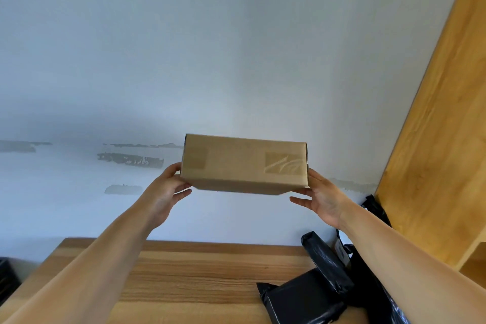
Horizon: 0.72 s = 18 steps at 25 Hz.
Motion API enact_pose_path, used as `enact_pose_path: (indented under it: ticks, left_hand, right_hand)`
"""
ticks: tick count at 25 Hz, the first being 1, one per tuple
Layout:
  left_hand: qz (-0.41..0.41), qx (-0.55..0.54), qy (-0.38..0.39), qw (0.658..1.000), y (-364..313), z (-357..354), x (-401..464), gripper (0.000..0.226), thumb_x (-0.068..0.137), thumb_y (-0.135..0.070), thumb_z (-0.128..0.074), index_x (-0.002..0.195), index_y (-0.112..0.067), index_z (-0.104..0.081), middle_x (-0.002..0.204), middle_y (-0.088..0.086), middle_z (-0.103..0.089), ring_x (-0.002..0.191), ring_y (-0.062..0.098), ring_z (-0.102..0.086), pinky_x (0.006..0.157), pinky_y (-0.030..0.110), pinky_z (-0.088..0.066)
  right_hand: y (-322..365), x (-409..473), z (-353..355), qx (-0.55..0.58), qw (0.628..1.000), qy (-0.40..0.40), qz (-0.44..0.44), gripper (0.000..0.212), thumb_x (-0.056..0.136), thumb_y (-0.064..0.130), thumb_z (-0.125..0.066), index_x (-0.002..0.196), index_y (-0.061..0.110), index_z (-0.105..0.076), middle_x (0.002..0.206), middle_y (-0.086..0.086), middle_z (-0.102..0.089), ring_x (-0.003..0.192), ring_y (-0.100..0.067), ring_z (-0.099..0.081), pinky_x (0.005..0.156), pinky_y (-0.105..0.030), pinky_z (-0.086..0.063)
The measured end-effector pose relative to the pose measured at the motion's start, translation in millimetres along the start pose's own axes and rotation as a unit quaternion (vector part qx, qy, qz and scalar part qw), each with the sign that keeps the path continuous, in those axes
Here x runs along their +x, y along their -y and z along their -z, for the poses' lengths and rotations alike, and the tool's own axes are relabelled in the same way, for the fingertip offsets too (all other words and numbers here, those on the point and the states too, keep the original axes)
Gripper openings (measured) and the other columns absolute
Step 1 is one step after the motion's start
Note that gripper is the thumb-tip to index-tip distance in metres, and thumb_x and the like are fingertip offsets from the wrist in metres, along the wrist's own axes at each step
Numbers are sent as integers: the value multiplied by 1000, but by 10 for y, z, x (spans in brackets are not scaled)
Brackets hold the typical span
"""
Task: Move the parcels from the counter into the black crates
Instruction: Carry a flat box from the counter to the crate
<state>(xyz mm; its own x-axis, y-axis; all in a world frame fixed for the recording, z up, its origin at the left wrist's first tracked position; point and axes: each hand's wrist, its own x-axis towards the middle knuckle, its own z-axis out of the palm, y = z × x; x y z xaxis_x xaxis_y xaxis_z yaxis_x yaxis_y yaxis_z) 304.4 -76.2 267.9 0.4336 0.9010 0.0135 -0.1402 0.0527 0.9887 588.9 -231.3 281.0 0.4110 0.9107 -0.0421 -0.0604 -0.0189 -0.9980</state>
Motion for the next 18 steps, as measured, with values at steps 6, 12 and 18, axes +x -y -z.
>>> enact_pose_path:
  ticks: [6, 12, 18]
  left_hand:
    - [15, -58, -15, 998, -47, -62, -24, 24, 99, -32, -44, 100, -15, -61, 74, -7, -62, 72, 15, -56, 66, 31, -46]
    - [2, -67, 11, 998, -62, -4, -7, 34, 76, -32, -61, 105, -17, -59, 75, -8, -62, 73, 12, -54, 61, 28, -42]
    - [-52, -51, 30, 997, -60, 27, -18, 52, 67, -9, -52, 119, -15, -57, 111, -5, -67, 96, 12, -60, 65, 30, -44]
  right_hand:
    - [55, 24, -51, 22, 999, 27, 2, 29, 98, 27, -48, 122, 29, -65, 101, -1, -66, 85, -18, -63, 82, -41, -56]
    - [72, 8, -62, 67, 997, 28, 2, 34, 90, 15, -55, 119, 29, -67, 81, 1, -63, 68, -18, -53, 62, -31, -48]
    - [123, 60, -76, 75, 997, -14, 7, 27, 93, 24, -58, 120, 23, -64, 94, 1, -69, 58, -13, -62, 50, -26, -48]
